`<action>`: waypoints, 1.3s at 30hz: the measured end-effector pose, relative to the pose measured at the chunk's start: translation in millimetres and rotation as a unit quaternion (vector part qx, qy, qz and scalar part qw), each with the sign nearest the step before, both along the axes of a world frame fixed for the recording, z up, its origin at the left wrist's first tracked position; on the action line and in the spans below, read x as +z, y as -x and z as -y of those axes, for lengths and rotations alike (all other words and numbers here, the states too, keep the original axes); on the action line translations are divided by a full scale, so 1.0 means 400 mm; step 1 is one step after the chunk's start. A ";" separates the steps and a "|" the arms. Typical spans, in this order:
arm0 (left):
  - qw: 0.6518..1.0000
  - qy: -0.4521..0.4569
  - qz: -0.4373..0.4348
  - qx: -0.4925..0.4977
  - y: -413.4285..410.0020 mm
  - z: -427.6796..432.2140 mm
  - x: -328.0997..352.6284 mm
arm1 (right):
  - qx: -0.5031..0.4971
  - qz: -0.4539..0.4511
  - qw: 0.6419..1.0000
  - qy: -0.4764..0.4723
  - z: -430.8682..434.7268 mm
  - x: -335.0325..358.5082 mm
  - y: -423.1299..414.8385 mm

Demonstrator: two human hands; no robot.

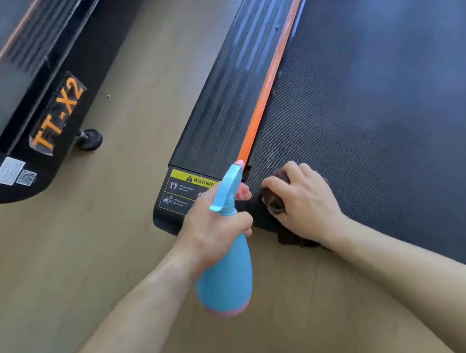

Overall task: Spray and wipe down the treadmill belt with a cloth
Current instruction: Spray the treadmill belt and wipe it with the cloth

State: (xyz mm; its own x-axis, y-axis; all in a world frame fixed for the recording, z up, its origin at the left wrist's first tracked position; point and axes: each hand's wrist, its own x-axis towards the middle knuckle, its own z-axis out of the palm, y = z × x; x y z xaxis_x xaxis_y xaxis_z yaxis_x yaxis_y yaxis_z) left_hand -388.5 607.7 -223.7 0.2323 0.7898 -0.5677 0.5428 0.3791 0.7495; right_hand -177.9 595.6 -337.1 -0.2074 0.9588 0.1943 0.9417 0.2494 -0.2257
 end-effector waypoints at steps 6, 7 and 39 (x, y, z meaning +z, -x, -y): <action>1.000 -0.005 0.006 -0.014 0.009 -0.006 -0.009 | -0.213 -0.003 0.977 0.012 -0.245 0.021 0.003; 1.000 -0.006 0.015 -0.015 0.007 -0.009 -0.007 | -0.241 -0.008 0.970 0.021 -0.253 0.025 0.014; 0.993 -0.041 0.104 -0.045 -0.154 -0.063 0.047 | -0.218 -0.029 0.975 0.018 -0.166 0.022 -0.165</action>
State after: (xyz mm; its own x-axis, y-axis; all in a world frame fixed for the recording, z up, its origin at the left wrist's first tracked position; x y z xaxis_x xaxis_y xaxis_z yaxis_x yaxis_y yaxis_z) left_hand -327.0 632.7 -204.7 0.4095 0.8018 -0.4352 0.4026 0.2692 0.8749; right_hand -112.0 662.1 -328.3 0.2324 0.9598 0.1572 0.9420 -0.1818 -0.2822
